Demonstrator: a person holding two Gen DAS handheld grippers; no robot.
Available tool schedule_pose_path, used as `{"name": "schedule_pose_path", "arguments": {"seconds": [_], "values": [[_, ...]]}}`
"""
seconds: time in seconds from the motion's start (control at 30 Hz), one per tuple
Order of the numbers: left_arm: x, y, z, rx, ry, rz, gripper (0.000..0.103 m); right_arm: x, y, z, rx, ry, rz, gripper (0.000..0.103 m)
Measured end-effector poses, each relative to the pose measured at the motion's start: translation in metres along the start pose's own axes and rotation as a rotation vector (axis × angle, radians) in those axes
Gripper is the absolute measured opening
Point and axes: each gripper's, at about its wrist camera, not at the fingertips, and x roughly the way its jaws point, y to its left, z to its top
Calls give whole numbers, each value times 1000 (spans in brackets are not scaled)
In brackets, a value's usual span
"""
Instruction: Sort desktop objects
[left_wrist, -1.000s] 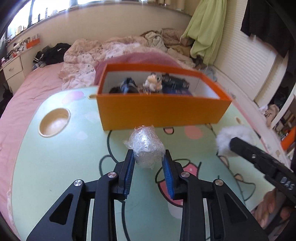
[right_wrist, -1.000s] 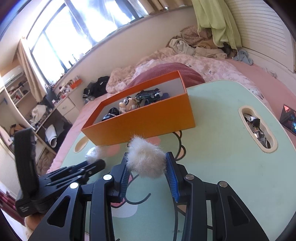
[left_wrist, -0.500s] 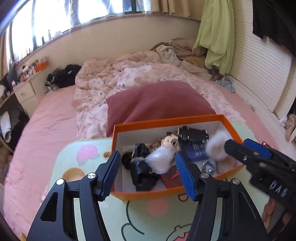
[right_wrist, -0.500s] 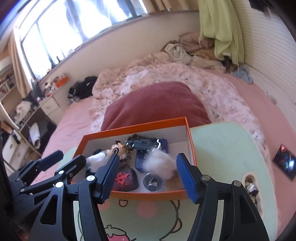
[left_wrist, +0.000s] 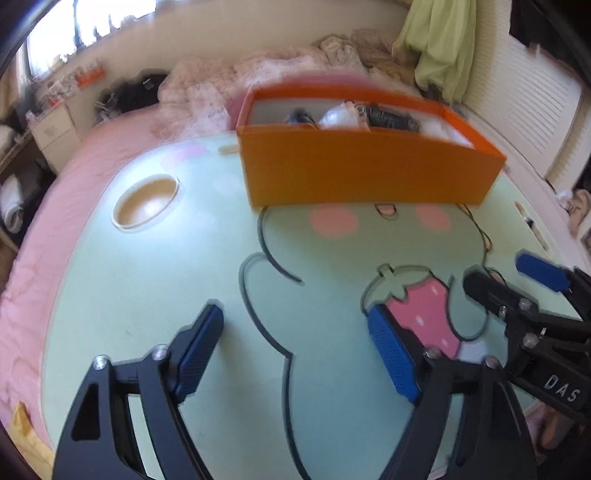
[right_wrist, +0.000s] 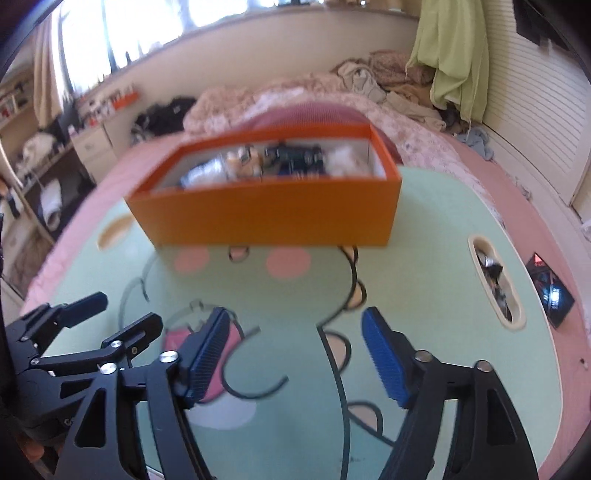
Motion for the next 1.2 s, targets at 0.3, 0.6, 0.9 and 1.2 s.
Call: {"name": "schedule_pose_path", "arguments": {"seconds": [0.3, 0.6, 0.9, 1.2], "values": [[8, 7, 3, -55, 10, 3, 103, -3, -5, 2, 3, 30, -72, 102], [8, 14, 0, -34, 3, -15, 103, -10, -5, 1, -7, 32, -67, 103], [8, 14, 0, -33, 4, -15, 103, -9, -5, 1, -7, 33, -67, 103], [6, 13, -1, -31, 4, -15, 103, -11, -5, 1, -7, 33, -68, 103]]}}
